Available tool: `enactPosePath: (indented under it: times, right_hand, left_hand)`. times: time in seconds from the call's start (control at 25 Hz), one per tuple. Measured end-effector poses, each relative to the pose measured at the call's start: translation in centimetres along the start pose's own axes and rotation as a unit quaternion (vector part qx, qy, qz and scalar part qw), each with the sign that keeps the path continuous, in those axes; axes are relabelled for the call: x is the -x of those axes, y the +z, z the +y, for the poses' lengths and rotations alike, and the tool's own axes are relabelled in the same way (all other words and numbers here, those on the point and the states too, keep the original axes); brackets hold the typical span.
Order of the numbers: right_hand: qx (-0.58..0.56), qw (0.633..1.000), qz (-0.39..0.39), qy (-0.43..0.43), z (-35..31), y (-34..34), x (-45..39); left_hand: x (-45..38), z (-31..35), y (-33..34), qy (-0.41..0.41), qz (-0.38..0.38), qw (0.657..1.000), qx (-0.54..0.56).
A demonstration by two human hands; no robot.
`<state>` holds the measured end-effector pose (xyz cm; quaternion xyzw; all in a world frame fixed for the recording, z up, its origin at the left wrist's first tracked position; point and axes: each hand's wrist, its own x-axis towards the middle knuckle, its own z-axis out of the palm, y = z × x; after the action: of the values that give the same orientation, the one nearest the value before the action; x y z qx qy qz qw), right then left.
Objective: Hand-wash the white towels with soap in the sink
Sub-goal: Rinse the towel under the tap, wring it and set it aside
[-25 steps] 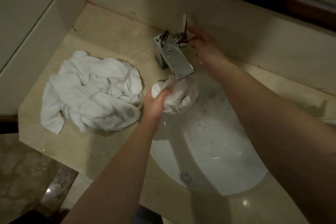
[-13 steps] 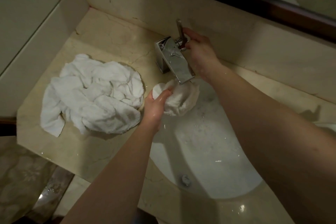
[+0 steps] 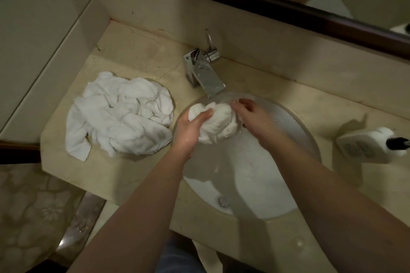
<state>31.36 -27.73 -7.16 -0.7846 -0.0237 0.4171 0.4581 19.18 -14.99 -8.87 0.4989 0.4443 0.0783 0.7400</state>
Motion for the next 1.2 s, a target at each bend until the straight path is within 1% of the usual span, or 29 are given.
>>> enactPosePath:
  times: [0.08, 0.16, 0.24, 0.32, 0.4, 0.44, 0.48, 0.52, 0.64, 0.76, 0.84, 0.88, 1.0, 1.04, 1.12, 1.2]
  right_hand:
    - [-0.021, 0.998, -0.034, 0.043, 0.2, -0.5, 2.5]
    - [-0.07, 0.995, -0.051, 0.04, 0.1, -0.9, 4.8]
    - [-0.088, 0.996, -0.022, -0.005, -0.4, -1.3, 6.6]
    - [-0.1, 0.993, 0.037, -0.043, -1.1, -1.8, 8.3]
    - [-0.126, 0.986, 0.088, -0.062, -2.0, -2.3, 9.6]
    - [-0.132, 0.983, 0.107, -0.071, -2.5, -2.5, 10.3]
    - [-0.134, 0.98, 0.122, -0.079, -2.9, -2.7, 10.9]
    - [-0.142, 0.977, 0.139, -0.084, -3.4, -2.8, 11.7]
    - [-0.168, 0.963, 0.19, -0.087, -4.4, -2.6, 14.1]
    - [-0.215, 0.943, 0.236, -0.096, -5.0, -1.7, 16.9]
    - [-0.231, 0.928, 0.27, -0.111, -5.5, -1.3, 18.6]
    - [-0.234, 0.92, 0.292, -0.113, -5.7, -1.2, 19.1]
    - [-0.247, 0.9, 0.343, -0.11, -6.5, -0.7, 20.7]
    - [-0.248, 0.897, 0.351, -0.106, -6.6, -0.5, 21.1]
    - [-0.245, 0.891, 0.366, -0.11, -6.9, 0.0, 21.9]
    - [-0.249, 0.885, 0.377, -0.114, -6.9, 0.1, 22.6]
  left_hand:
    - [1.5, 0.6, 0.4, -0.002, -0.016, 1.0, 0.005]
    - [3.3, 1.6, 1.2, -0.008, -0.025, 1.0, 0.008]
    - [4.6, 2.7, 1.8, -0.015, -0.051, 0.999, -0.004]
    - [5.5, 3.9, 1.8, -0.034, -0.134, 0.99, -0.021]
    - [6.2, 5.2, 1.4, -0.05, -0.25, 0.966, -0.046]
    - [6.6, 5.8, 1.2, -0.043, -0.292, 0.953, -0.071]
    - [7.0, 6.5, 1.0, -0.027, -0.316, 0.942, -0.106]
    - [7.4, 7.4, 0.9, -0.001, -0.32, 0.935, -0.15]
    - [8.3, 10.3, 1.2, 0.07, -0.276, 0.918, -0.275]
    - [8.9, 12.3, 1.5, 0.137, -0.286, 0.89, -0.327]
    - [9.8, 13.6, 1.5, 0.152, -0.313, 0.875, -0.336]
    - [10.1, 14.2, 1.5, 0.157, -0.338, 0.86, -0.349]
    - [10.9, 15.4, 1.6, 0.194, -0.414, 0.784, -0.421]
    - [11.1, 15.5, 1.7, 0.188, -0.435, 0.771, -0.426]
    - [11.7, 15.2, 1.9, 0.169, -0.468, 0.757, -0.424]
    - [12.4, 14.8, 2.3, 0.189, -0.476, 0.741, -0.436]
